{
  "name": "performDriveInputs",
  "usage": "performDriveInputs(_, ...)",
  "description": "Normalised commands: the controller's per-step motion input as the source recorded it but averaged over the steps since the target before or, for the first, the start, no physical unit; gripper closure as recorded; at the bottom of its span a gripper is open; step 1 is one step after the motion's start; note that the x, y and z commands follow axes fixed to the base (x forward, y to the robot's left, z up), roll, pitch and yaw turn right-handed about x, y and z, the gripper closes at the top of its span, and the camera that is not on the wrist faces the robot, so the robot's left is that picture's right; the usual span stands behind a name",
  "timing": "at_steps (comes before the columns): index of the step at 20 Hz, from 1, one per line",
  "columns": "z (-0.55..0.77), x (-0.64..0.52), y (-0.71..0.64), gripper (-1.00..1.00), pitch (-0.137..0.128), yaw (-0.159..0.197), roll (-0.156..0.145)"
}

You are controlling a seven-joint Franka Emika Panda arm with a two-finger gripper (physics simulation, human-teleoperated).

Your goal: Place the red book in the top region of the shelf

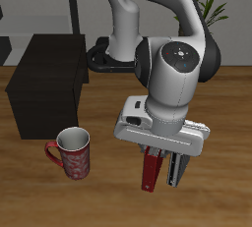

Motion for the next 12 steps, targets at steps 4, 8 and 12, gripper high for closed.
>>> performDriveInputs(4,0.58,-0.25,-0.07,1.00,-0.084,0.021,0.001)
performDriveInputs(8,0.63,-0.37,-0.13,1.00,-0.106,0.030,0.021)
performDriveInputs(12,0.43,-0.39,-0.15,1.00,-0.072,0.000,0.012)
